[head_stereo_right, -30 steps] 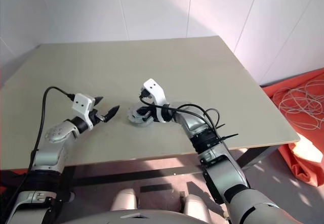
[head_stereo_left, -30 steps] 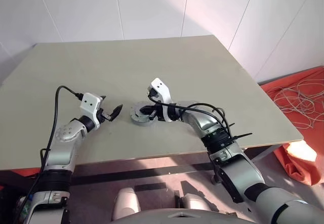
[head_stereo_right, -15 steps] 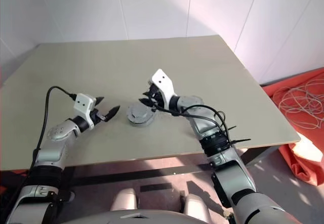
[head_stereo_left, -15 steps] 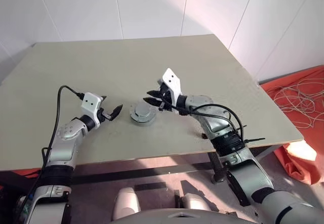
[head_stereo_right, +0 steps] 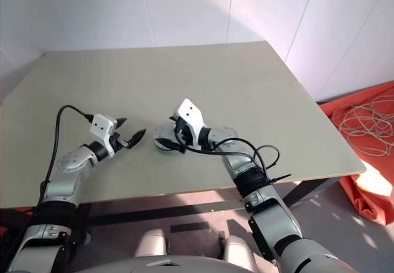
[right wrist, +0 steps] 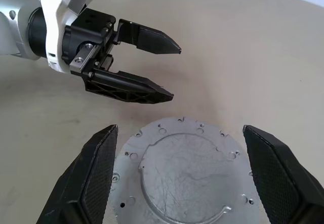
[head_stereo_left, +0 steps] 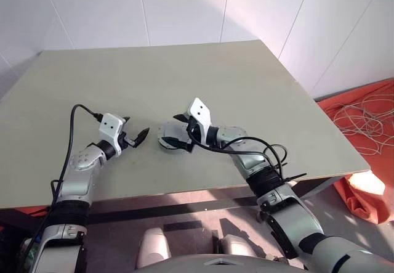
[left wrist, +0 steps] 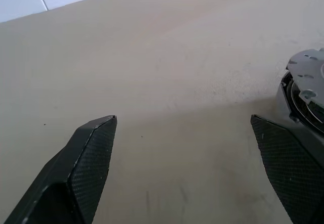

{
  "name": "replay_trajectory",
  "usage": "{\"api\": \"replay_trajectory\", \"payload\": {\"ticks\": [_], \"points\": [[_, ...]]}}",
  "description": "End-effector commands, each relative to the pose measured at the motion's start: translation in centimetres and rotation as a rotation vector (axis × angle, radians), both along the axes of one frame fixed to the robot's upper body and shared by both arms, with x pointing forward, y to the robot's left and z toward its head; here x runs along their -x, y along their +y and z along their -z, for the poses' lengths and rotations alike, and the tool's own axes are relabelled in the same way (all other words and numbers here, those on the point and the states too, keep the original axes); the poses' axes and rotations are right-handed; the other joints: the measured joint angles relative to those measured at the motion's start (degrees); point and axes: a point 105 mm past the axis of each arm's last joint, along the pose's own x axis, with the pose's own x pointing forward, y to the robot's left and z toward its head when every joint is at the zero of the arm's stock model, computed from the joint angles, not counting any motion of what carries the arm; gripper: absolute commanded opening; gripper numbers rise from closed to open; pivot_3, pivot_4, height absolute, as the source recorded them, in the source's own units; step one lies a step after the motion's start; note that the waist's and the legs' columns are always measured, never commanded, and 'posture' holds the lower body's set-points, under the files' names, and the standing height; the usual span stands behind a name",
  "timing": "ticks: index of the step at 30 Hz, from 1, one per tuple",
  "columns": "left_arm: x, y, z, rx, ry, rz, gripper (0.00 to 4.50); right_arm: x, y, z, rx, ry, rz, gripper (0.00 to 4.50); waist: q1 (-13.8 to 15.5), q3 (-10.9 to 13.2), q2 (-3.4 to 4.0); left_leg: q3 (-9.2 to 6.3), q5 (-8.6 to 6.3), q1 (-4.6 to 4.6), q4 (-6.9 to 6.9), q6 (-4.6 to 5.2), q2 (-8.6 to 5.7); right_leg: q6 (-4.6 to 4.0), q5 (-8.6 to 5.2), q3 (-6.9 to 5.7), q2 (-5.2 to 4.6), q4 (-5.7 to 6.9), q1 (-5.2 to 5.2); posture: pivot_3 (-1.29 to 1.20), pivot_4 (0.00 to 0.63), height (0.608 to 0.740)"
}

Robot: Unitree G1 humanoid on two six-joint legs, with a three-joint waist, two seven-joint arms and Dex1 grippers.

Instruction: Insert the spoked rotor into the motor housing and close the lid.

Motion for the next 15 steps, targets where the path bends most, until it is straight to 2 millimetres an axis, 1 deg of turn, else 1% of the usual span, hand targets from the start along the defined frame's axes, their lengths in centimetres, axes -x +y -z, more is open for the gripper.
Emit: {"api": "replay_trajectory", "payload": {"ticks": [1,7,15], "points": [[-0.1,-0.2,-1.7,-0.004,-0.056,0.016,4.50,-0.3,0.4,-0.8,-0.027,-0.029,0.007,4.46,0.0,0.0,0.00,0.00,0.00,-0.02,0.00,0.00,0.00,0.00,0.00,0.00,0.00,0.00,-0.02,0.00,0.000,0.740],[0.1,-0.5,-1.6,0.008,-0.039,0.034,4.50,-0.9,0.4,0.4,-0.029,0.007,0.045,4.46,0.0,0.0,0.00,0.00,0.00,-0.04,0.01,0.00,0.01,0.00,0.00,0.00,0.00,0.01,-0.04,0.00,0.000,0.740],[0.3,-0.3,-1.8,0.018,-0.020,0.060,4.50,-1.2,0.4,0.7,-0.032,0.003,0.068,4.46,0.0,0.0,0.00,0.00,0.00,-0.04,0.01,0.01,0.01,0.00,0.00,0.00,0.00,0.01,-0.04,0.00,0.000,0.740]]}}
